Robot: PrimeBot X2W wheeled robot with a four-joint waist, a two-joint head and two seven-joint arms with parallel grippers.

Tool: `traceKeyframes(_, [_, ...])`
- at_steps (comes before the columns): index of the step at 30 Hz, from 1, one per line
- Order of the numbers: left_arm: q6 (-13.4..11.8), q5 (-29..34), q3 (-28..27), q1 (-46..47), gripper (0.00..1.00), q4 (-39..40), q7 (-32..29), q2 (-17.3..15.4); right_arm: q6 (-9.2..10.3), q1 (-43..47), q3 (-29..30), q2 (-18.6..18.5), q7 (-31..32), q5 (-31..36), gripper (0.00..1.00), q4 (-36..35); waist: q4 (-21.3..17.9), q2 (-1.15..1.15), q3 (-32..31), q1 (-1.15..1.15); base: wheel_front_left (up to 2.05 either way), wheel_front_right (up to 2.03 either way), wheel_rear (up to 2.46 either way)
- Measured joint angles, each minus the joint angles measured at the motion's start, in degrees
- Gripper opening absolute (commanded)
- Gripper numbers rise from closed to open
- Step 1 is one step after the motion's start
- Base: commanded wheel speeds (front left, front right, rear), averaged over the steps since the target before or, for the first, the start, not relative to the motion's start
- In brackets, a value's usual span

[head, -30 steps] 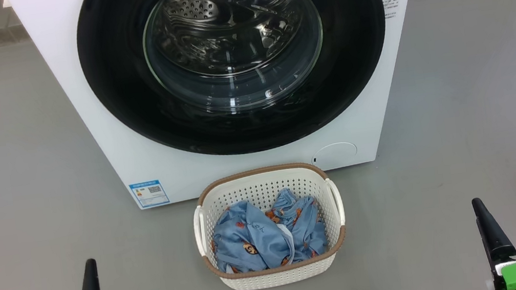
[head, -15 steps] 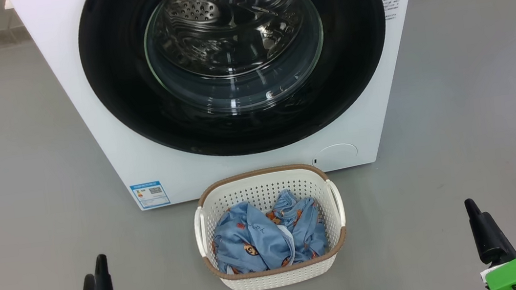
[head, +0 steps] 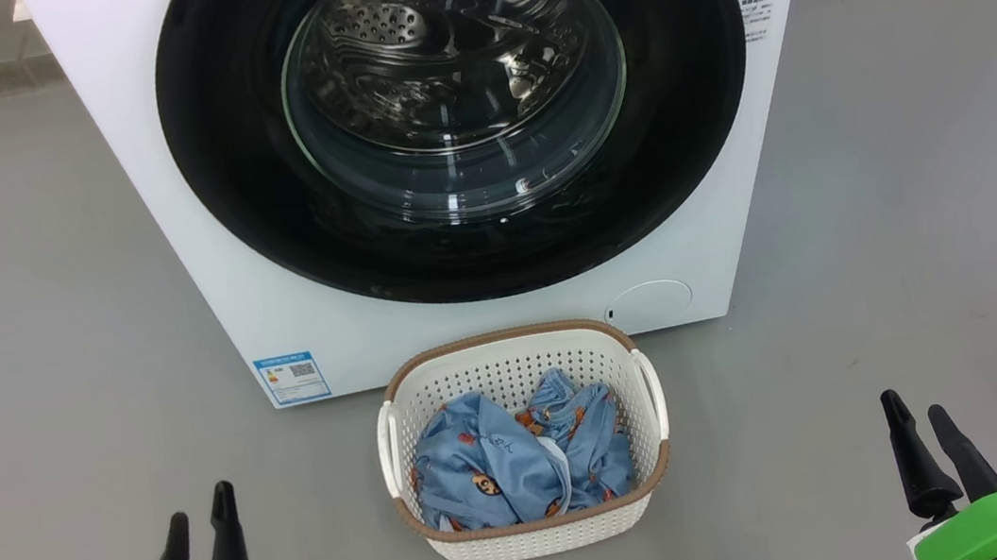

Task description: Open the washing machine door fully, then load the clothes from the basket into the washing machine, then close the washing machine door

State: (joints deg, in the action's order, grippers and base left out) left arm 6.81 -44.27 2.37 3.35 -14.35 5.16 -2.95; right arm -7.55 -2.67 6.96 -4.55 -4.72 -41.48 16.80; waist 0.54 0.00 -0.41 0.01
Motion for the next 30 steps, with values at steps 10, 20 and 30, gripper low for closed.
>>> traceKeyframes(10, [0.0,8.1,1.5,0.5,1.00,0.2,1.6,-0.3,0.00,-0.6,0.0,0.1,-0.8,8.1,1.00,0.3,0.2,0.00,-0.1,0.00,0.00,0.00,0.00])
traceKeyframes(20, [0.0,15.4,2.9,0.7,1.00,0.0,3.3,-0.6,0.00,-0.9,-0.1,0.5,-1.3,16.2,1.00,0.1,0.4,0.00,-0.3,0.00,0.00,0.00,0.00])
traceKeyframes(30, [0.0,21.2,3.4,0.8,1.00,-0.9,4.9,-0.6,0.00,-0.9,-0.1,0.5,-2.0,23.3,1.00,-0.6,0.5,0.00,-0.4,0.00,0.00,0.00,0.00])
